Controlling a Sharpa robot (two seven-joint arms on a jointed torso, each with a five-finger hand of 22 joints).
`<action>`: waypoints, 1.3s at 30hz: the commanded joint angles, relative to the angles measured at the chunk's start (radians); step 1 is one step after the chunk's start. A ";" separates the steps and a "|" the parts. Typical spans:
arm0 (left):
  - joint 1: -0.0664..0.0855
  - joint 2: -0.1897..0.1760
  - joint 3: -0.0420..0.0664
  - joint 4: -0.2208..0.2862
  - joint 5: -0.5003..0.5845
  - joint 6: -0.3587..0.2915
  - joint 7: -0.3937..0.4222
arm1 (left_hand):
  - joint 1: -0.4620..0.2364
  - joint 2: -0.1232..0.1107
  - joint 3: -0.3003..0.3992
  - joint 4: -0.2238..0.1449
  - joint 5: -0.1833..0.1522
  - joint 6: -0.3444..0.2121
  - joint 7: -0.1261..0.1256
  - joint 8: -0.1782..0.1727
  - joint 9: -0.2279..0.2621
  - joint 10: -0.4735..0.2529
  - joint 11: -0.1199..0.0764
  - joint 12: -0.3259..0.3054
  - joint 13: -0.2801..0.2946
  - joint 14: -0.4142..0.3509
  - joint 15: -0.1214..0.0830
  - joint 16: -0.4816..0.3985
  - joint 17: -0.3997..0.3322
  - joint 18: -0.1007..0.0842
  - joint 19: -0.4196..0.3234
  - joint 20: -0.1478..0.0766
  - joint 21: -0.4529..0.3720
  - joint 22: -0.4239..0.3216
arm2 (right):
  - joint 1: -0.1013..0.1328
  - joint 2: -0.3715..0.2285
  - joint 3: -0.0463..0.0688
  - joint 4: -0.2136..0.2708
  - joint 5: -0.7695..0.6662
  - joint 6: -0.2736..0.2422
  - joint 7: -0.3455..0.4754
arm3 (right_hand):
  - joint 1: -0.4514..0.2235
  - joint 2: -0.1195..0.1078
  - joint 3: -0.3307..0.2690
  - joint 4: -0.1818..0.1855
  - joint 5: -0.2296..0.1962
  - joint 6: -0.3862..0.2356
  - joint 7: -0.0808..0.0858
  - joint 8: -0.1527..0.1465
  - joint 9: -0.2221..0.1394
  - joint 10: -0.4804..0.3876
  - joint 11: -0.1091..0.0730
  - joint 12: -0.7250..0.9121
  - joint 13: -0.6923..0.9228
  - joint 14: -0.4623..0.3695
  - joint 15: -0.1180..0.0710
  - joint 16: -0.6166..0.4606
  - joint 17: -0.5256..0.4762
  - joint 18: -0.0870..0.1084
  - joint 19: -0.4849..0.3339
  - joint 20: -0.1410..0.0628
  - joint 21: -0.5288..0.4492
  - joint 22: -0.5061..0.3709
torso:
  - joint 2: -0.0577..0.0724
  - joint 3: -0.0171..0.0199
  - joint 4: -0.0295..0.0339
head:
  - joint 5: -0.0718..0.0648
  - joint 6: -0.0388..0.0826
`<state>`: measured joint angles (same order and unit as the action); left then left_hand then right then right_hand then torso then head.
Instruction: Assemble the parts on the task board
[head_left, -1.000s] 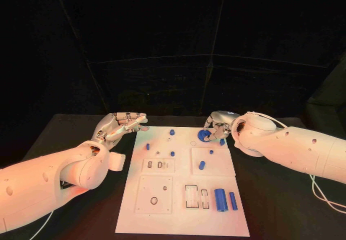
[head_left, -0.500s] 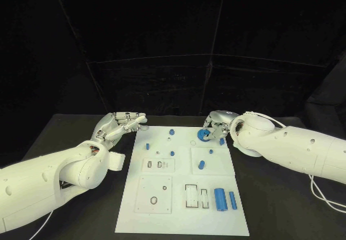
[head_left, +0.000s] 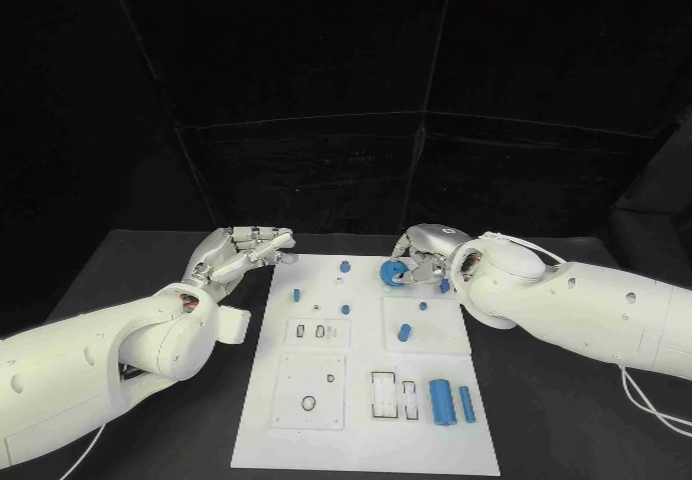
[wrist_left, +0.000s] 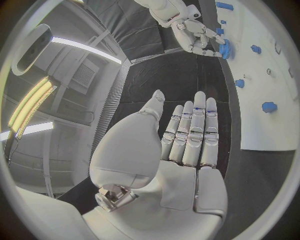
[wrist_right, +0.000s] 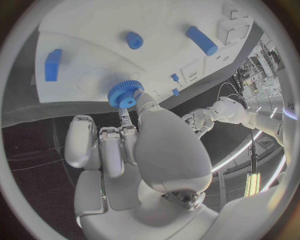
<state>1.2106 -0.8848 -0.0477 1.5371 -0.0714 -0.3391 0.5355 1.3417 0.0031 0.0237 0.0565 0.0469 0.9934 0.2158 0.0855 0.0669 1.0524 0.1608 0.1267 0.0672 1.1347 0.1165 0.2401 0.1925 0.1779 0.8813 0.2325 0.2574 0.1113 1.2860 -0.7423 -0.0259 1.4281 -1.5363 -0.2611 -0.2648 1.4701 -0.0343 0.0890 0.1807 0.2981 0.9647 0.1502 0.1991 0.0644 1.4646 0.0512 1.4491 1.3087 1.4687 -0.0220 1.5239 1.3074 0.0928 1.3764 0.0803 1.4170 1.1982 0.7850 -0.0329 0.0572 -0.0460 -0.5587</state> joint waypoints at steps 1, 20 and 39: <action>0.002 -0.001 0.001 0.005 -0.004 0.012 0.002 | 0.002 0.011 0.001 -0.005 0.001 0.000 0.006 -0.004 -0.002 -0.004 0.005 -0.004 -0.002 -0.006 0.000 -0.002 0.001 0.006 0.003 0.002 -0.002 -0.001 | 0.003 0.013 0.001 0.029 -0.068 -0.079 -0.030 | -0.013 -0.004 0.008 0.000 -0.006 0.040 -0.020 -0.008 0.003 0.030 -0.008 0.005 0.126 0.077 -0.007 0.006 0.133 -0.017 0.012 0.000 0.008 0.006 | 0.001 -0.0011 0.0015 | 0.002 0.003; 0.002 0.002 0.001 0.009 -0.004 0.016 0.000 | 0.003 0.013 0.002 -0.007 0.001 0.000 0.005 -0.005 -0.001 -0.004 0.005 -0.005 -0.002 -0.007 0.000 -0.003 0.002 0.006 0.003 0.002 -0.003 -0.002 | 0.003 0.211 0.000 -0.057 -0.158 -0.072 -0.056 | -0.025 -0.011 0.029 -0.001 -0.018 0.044 -0.020 -0.020 0.002 0.031 -0.008 0.004 0.127 0.077 -0.007 0.006 0.133 -0.018 0.015 -0.001 0.010 0.011 | 0.004 0.0014 0.0012 | 0.024 -0.003; 0.002 0.009 0.001 0.004 -0.004 0.018 -0.001 | 0.003 0.013 0.002 -0.007 0.001 0.000 0.005 -0.005 -0.001 -0.004 0.005 -0.005 -0.002 -0.007 0.000 -0.003 0.002 0.006 0.003 0.002 -0.003 -0.002 | -0.007 0.285 -0.003 -0.134 -0.158 0.019 -0.042 | -0.043 -0.025 0.043 -0.004 -0.032 0.041 -0.016 -0.035 0.001 0.029 -0.005 0.000 0.125 0.076 -0.005 0.005 0.129 -0.018 0.014 0.000 0.008 0.007 | 0.003 0.0024 -0.0005 | 0.026 -0.012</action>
<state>1.2112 -0.8777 -0.0476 1.5402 -0.0714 -0.3332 0.5304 1.3464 0.0078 0.0237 0.0565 0.0468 0.9934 0.2158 0.0856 0.0669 1.0524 0.1608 0.1267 0.0672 1.1347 0.1166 0.2401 0.1930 0.1779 0.8813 0.2325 0.2574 0.1103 1.2771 -0.4594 -0.0288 1.2947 -1.6849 -0.2759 -0.3125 1.4372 -0.0588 0.1235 0.1764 0.2696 0.9849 0.1491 0.1681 0.0649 1.4632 0.0499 1.4489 1.3087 1.4687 -0.0216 1.5276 1.3079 0.0930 1.3835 0.0803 1.4240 1.2060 0.7876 -0.0302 0.0566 -0.0193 -0.5701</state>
